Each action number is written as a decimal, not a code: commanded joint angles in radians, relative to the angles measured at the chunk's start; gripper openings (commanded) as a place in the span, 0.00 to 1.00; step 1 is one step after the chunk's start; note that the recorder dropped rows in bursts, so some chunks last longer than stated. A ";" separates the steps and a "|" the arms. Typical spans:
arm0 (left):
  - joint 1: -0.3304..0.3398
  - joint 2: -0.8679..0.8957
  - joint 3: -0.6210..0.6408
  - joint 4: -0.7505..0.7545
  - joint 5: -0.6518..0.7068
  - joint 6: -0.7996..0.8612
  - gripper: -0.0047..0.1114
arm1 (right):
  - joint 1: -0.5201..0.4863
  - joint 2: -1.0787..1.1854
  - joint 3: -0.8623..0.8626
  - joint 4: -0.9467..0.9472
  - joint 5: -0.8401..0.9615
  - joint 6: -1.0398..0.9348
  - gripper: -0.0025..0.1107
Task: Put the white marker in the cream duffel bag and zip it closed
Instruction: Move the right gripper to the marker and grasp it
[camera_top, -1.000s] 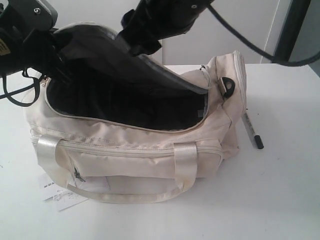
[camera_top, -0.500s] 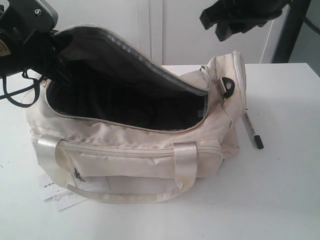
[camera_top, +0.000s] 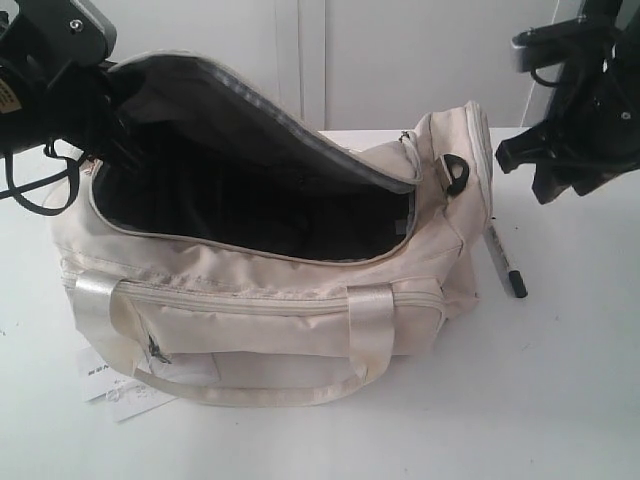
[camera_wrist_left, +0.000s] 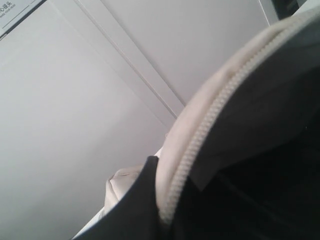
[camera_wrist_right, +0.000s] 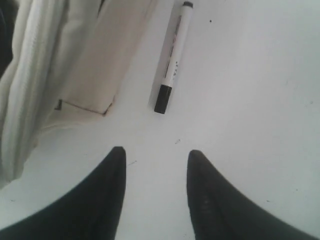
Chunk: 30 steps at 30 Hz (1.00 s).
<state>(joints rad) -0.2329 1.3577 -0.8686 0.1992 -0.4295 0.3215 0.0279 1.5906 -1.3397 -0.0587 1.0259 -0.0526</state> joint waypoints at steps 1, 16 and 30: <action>0.001 -0.001 -0.007 -0.014 0.004 -0.013 0.04 | -0.011 -0.002 0.055 0.006 -0.058 0.000 0.36; 0.001 -0.001 -0.007 -0.014 0.004 -0.013 0.04 | -0.094 0.218 0.037 0.089 -0.117 -0.023 0.48; 0.001 -0.001 -0.007 -0.014 0.004 -0.013 0.04 | -0.090 0.329 0.036 0.091 -0.273 -0.031 0.48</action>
<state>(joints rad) -0.2329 1.3577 -0.8686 0.1992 -0.4295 0.3215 -0.0586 1.9079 -1.2957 0.0274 0.7845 -0.0722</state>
